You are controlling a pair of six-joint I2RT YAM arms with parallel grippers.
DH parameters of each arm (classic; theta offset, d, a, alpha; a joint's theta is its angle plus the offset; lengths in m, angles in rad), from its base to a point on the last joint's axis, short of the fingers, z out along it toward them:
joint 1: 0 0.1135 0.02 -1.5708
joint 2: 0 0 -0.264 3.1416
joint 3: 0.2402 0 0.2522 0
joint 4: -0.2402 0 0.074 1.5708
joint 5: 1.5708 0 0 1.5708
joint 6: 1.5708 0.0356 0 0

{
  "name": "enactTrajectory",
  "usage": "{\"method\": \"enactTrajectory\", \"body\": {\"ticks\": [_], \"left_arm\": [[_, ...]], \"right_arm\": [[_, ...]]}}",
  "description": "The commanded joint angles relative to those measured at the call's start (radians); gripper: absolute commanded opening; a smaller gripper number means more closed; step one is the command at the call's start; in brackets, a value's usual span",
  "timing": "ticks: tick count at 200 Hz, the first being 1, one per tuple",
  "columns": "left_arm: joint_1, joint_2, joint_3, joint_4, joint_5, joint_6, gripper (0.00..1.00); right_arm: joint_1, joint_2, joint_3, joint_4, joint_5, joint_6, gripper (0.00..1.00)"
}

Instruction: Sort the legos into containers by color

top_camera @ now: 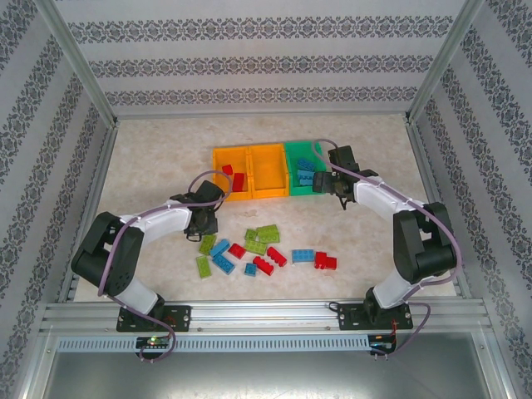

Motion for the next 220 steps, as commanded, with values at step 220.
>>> {"method": "enactTrajectory", "body": {"ticks": [220], "left_arm": [[-0.108,0.464,0.822,0.004,0.203,0.197,0.30]], "right_arm": [[0.302,-0.298,-0.265,0.010,0.090,0.200,0.92]]}}
